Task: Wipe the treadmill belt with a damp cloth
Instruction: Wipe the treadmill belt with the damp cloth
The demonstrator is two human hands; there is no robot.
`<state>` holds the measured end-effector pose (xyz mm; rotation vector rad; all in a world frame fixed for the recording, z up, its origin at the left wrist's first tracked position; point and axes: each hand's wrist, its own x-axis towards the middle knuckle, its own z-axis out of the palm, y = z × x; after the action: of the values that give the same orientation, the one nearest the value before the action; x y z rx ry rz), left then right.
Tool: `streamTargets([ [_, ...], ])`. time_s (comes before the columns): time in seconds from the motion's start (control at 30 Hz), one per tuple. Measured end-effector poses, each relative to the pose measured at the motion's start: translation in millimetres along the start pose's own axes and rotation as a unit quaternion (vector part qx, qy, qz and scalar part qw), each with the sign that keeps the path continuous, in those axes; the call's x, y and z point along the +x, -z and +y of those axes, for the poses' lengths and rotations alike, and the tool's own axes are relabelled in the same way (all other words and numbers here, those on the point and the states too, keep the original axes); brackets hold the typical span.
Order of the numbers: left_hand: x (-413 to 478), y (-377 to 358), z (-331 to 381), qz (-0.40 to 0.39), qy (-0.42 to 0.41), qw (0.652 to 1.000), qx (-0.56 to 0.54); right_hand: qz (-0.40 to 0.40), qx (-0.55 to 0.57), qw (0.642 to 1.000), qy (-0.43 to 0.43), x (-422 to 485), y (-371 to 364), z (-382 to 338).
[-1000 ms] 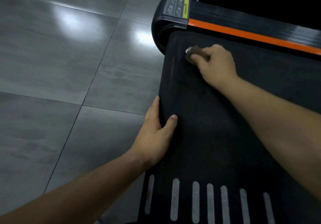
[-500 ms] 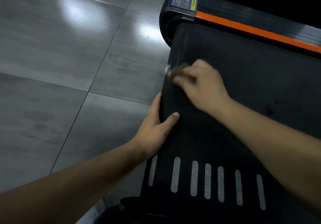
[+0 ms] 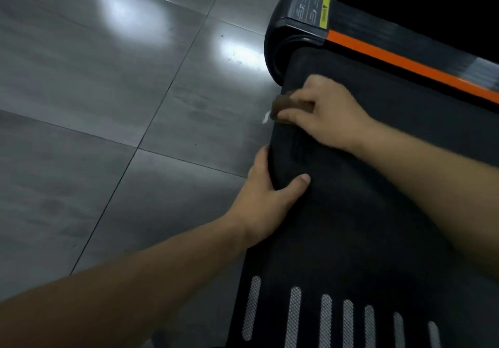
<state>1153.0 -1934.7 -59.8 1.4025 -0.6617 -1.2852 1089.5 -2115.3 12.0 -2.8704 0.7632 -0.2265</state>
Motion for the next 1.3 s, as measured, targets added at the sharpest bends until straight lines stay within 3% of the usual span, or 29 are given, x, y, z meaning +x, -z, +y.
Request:
streamTargets([
  [0.2, -4.2, 0.8, -4.5, -0.002, 0.01, 1.0, -0.03, 0.069, -0.055, 0.981, -0.172, 95.7, 2.7, 41.2],
  [0.4, -6.9, 1.3, -1.2, -0.005, 0.008, 0.999, -0.037, 0.044, -0.01, 0.997, -0.064, 38.3, -0.8, 30.7],
  [0.6, -11.2, 2.4, -3.1, -0.019, -0.002, 0.997, -0.072, 0.129, -0.003, 0.974, -0.188, 72.7, -3.4, 41.1],
  [0.83, -37.6, 3.5, -20.3, -0.029, 0.018, 0.995, -0.089, 0.018, 0.047, 0.998, -0.031, -40.9, -0.1, -19.4],
  [0.97, -47.7, 6.2, -28.8, -0.021, 0.02, 0.996, -0.087, 0.12, 0.05, 0.98, -0.152, -21.6, -1.9, -7.6],
  [1.17, -58.0, 5.7, -32.6, 0.012, 0.026, 0.996, -0.086, 0.064, 0.081, 0.993, -0.053, -122.1, -15.0, -76.1],
  [1.3, -60.5, 5.4, -32.8, -0.003, 0.028, 0.996, -0.084, 0.147, 0.053, 0.973, -0.172, -103.6, -5.0, -22.8],
])
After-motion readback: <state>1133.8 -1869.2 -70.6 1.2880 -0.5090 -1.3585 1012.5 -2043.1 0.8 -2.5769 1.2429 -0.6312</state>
